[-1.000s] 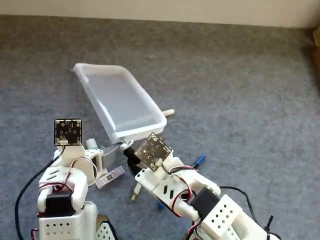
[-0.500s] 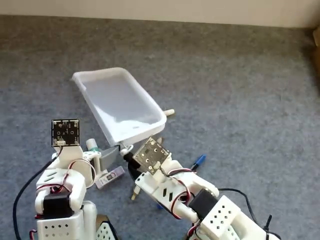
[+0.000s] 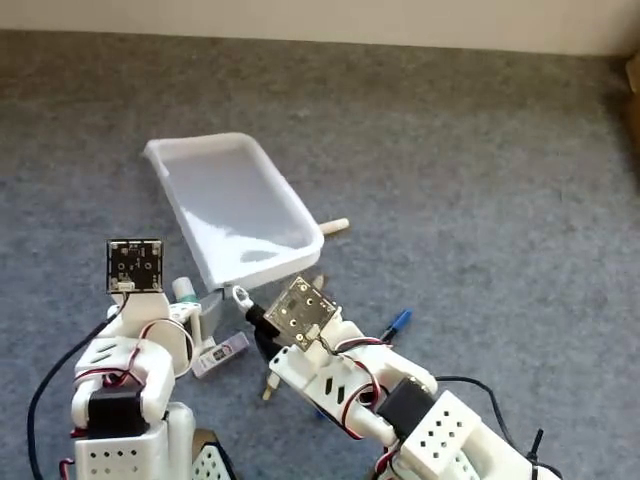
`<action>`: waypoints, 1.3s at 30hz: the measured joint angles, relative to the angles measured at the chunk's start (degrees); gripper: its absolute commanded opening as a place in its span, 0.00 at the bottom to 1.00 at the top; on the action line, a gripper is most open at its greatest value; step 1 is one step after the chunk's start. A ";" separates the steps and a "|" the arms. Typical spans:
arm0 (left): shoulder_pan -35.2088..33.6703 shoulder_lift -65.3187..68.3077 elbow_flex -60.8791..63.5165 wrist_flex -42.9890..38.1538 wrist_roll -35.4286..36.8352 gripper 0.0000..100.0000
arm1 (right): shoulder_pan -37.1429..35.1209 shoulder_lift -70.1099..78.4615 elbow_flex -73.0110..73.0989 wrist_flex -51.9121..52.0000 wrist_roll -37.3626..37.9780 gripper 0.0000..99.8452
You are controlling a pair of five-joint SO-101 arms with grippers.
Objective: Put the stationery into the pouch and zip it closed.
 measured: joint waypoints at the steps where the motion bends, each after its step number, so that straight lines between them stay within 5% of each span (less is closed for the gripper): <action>1: 0.00 0.00 0.00 0.00 0.09 0.21 | 0.00 0.00 0.00 0.00 0.00 0.01; 15: 0.09 0.00 0.00 0.09 0.18 0.03 | 6.33 -0.09 0.00 -0.18 0.00 0.01; 39: -1.93 0.00 0.00 -2.29 0.26 0.03 | 18.55 -0.18 0.00 -0.18 0.09 0.01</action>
